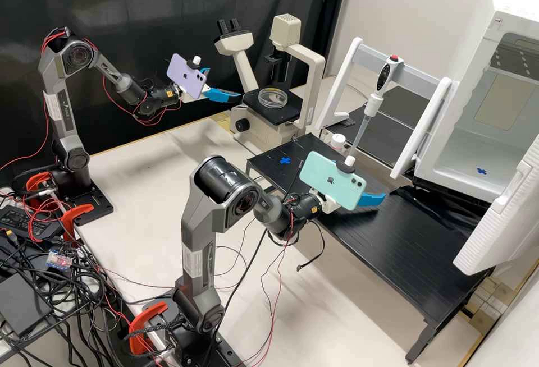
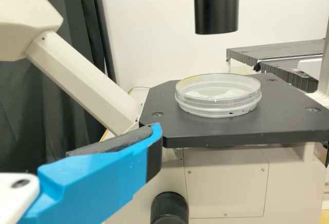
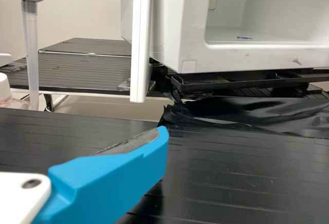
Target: Move the petri dish to the bench
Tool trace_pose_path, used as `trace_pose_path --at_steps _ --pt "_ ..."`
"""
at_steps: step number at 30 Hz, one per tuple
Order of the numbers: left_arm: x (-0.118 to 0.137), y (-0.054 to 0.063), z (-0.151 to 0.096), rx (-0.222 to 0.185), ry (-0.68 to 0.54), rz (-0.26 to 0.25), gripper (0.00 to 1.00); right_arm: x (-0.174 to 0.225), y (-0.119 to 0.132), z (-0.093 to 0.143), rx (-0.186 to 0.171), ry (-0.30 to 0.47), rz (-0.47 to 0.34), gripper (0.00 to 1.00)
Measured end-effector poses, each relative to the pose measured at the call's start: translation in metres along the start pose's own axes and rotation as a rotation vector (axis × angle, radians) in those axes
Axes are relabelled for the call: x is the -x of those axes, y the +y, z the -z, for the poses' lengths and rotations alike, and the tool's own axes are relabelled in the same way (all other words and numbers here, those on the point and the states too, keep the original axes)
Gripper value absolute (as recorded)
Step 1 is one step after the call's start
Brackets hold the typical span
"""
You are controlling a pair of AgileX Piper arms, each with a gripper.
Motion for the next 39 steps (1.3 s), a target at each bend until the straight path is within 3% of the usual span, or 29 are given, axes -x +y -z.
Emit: trace_pose_path --at_steps 9,13,15,21,24,29,33,39 --pt "0.000 0.000 0.000 0.000 0.000 0.000 1.00 0.002 -0.001 -0.001 -0.005 -0.002 0.002 1.00" --pt "0.000 0.000 0.000 0.000 0.000 0.000 1.00 0.011 -0.001 0.004 -0.053 0.012 0.006 1.00" --pt "0.000 0.000 0.000 0.000 0.000 0.000 1.00 0.020 -0.003 0.013 -0.072 0.046 0.017 1.00" --pt "0.000 0.000 0.000 0.000 0.000 0.000 1.00 0.038 -0.019 0.043 -0.071 0.172 0.075 1.00" --pt "0.000 0.000 0.000 0.000 0.000 0.000 1.00 0.048 -0.033 0.066 -0.048 0.271 0.125 1.00" --pt "0.000 0.000 0.000 0.000 0.000 0.000 1.00 0.061 -0.057 0.098 0.028 0.401 0.186 1.00" --pt "0.000 0.000 0.000 0.000 0.000 0.000 1.00 0.063 -0.071 0.126 0.103 0.490 0.193 1.00" --pt "0.000 0.000 0.000 0.000 0.000 0.000 1.00 0.056 -0.090 0.164 0.180 0.594 0.193 1.00"
